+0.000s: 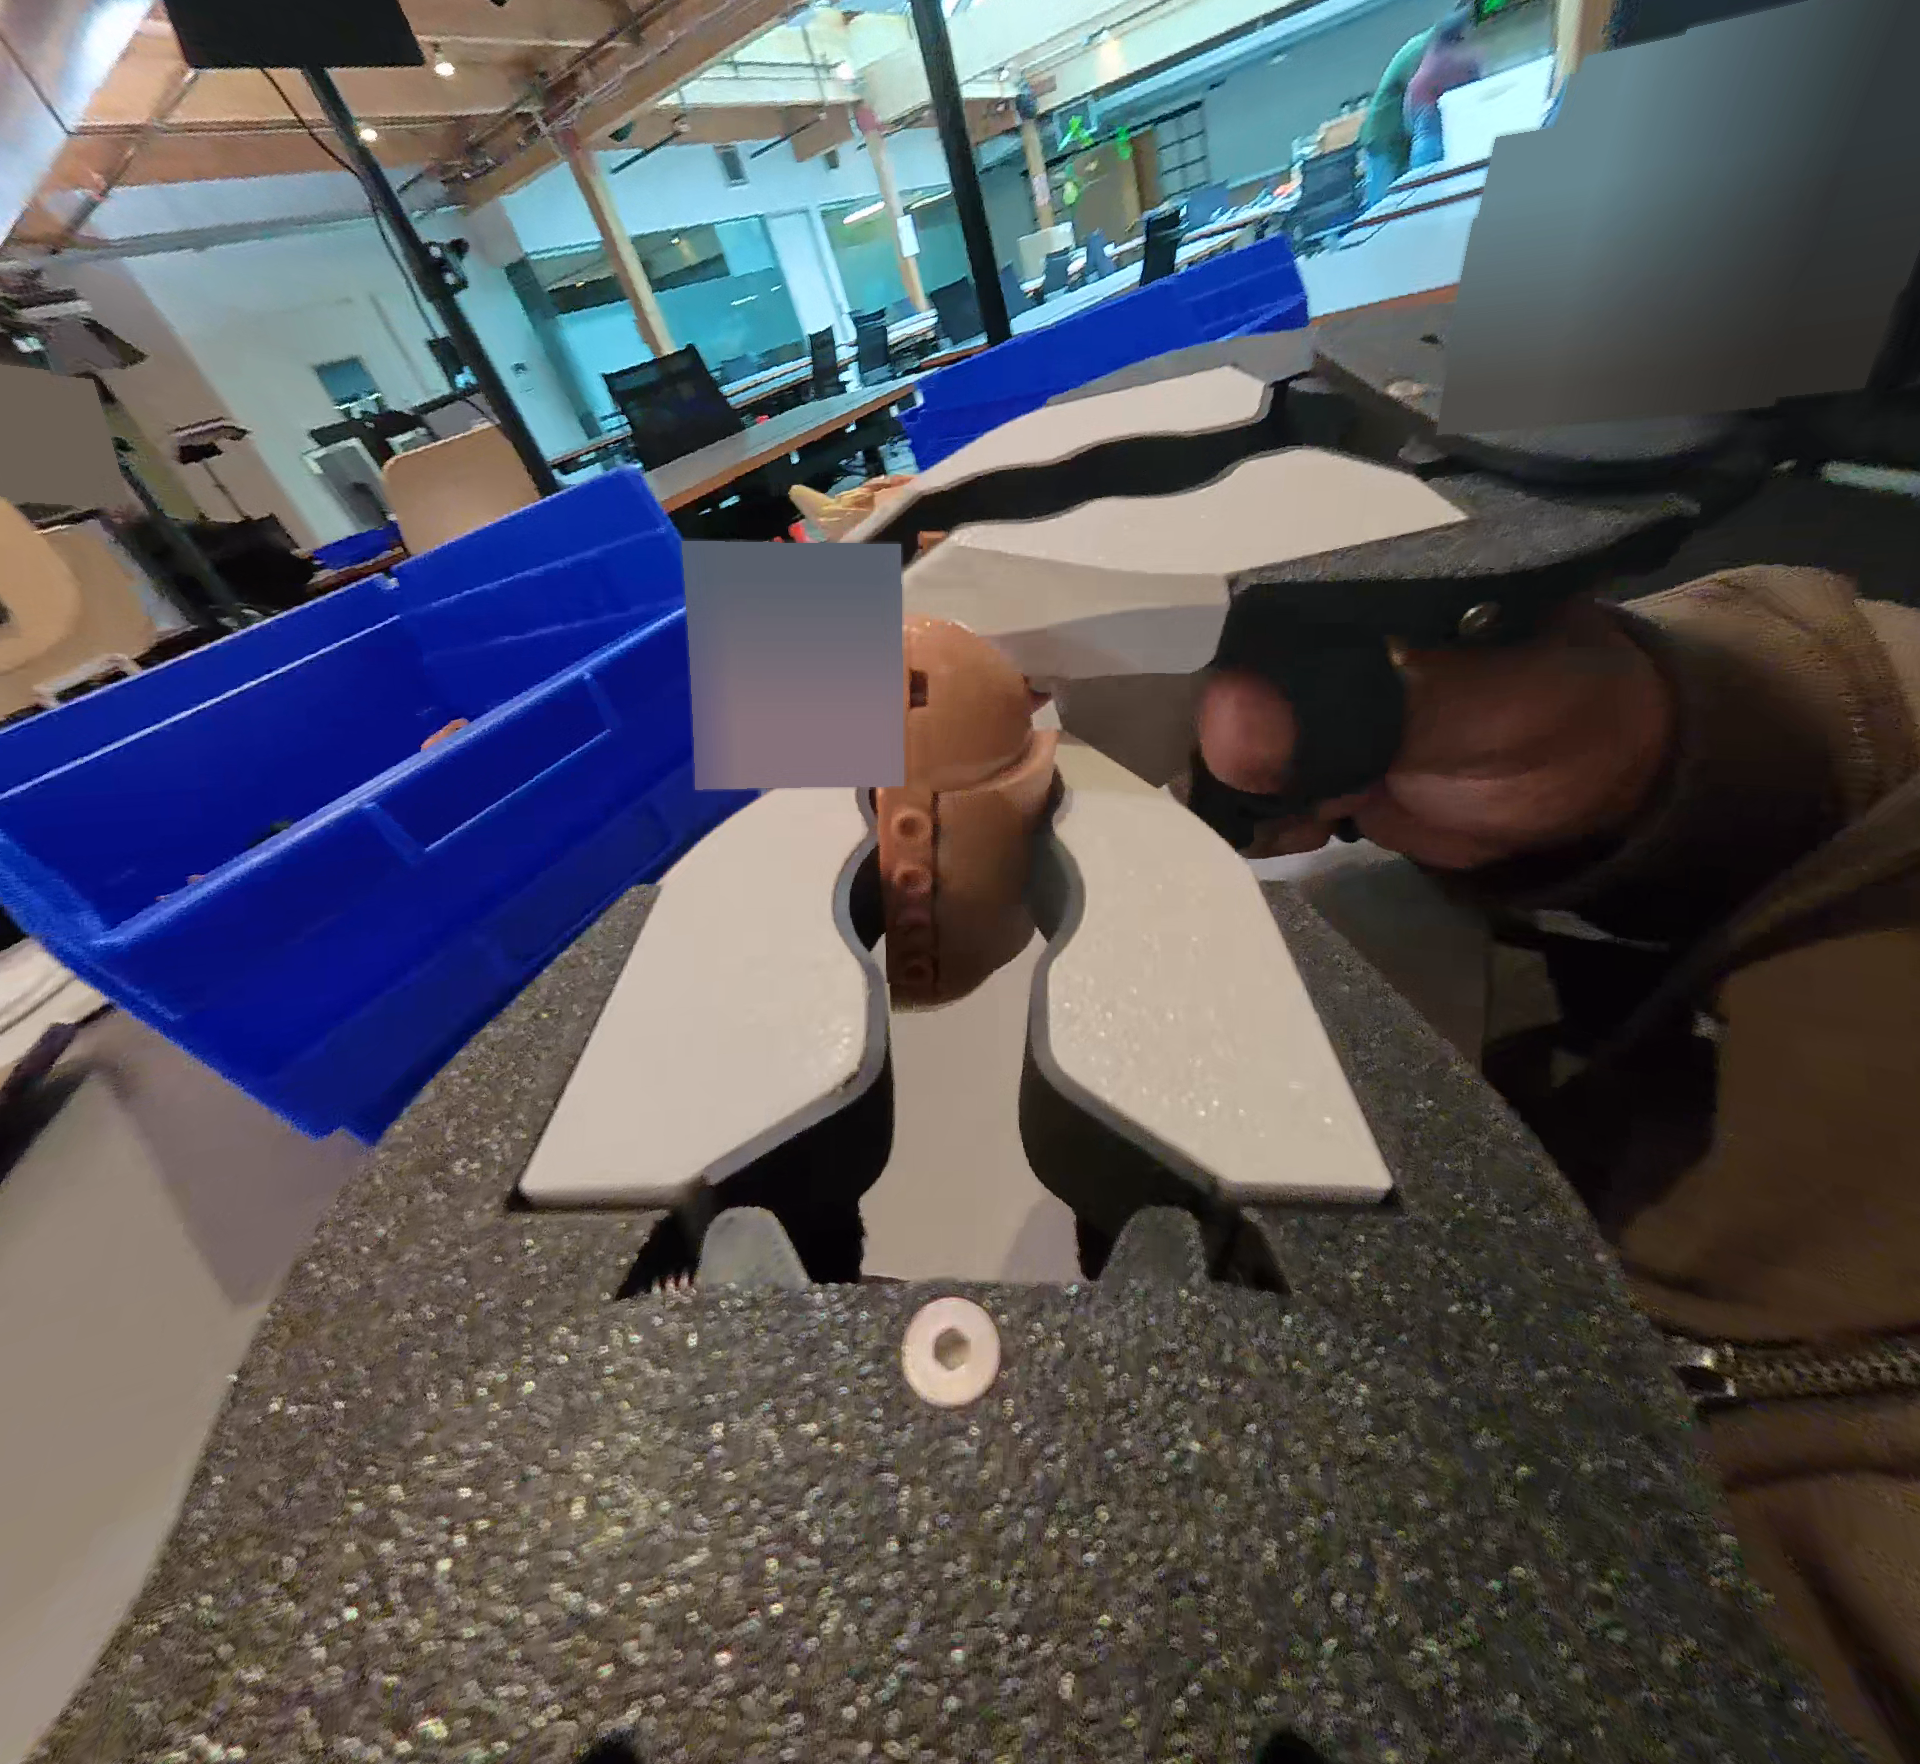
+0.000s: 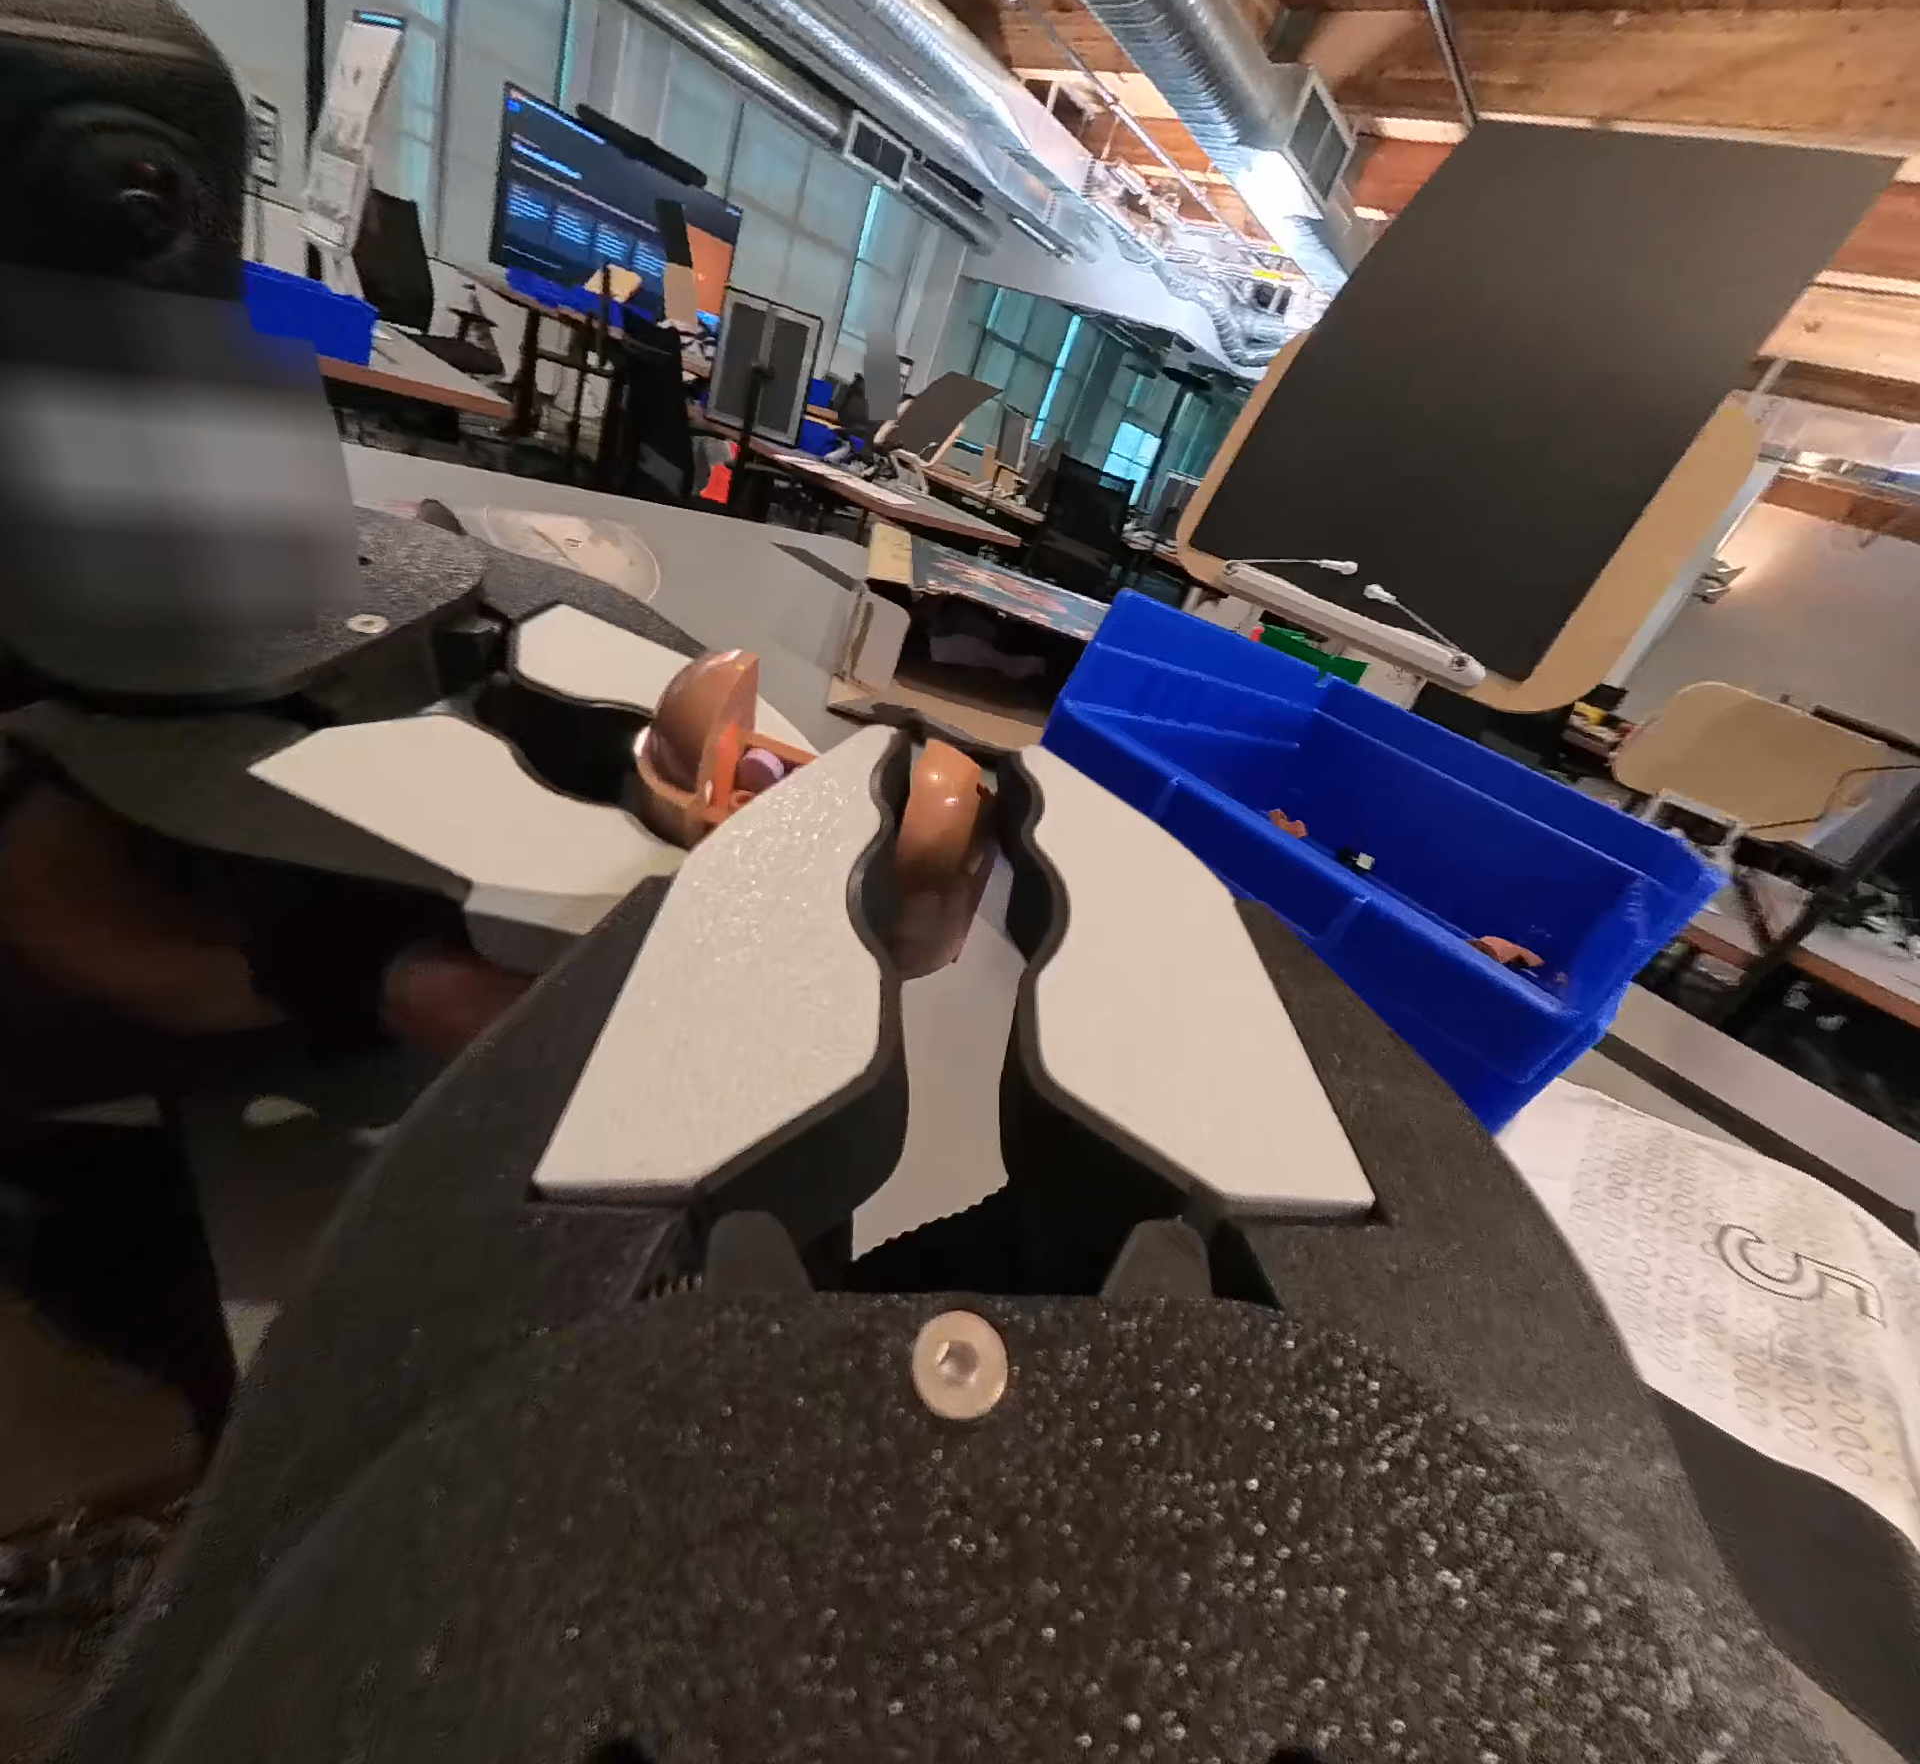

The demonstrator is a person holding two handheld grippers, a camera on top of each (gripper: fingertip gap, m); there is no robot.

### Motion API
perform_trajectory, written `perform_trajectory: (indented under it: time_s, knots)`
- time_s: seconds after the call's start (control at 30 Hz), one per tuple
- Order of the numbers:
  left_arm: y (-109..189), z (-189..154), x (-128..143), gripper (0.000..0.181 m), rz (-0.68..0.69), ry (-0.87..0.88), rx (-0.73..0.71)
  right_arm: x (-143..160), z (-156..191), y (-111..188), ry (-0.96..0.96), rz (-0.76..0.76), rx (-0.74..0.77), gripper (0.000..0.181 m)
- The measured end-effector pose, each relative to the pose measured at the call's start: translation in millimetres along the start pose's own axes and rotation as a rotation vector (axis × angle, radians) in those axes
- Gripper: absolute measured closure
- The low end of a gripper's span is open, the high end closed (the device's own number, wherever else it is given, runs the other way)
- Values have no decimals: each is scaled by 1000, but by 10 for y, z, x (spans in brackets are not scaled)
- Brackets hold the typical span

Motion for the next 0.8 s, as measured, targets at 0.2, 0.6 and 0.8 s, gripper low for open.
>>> perform_trajectory:
  time_s: [0.2,0.6,0.8]
  knots:
    - [7,-60,-9,157,-37,51,119,8,40,50,-35,6,-131,162]
    - [1,-125,37,157,-21,82,231,29,122,95,-163,20,-287,159]
    - [16,-91,33,157,63,-149,107,2,115,96,-114,-19,-235,161]
Point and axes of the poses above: each gripper's, where its closed fingertips meet, y back along the fingers, x out of its underside, z = x × y across the jaws, the point moved 1 cm from there along y, back along the fingers, and after that the axes turned 11 degrees about x, right-handed, at the moved point
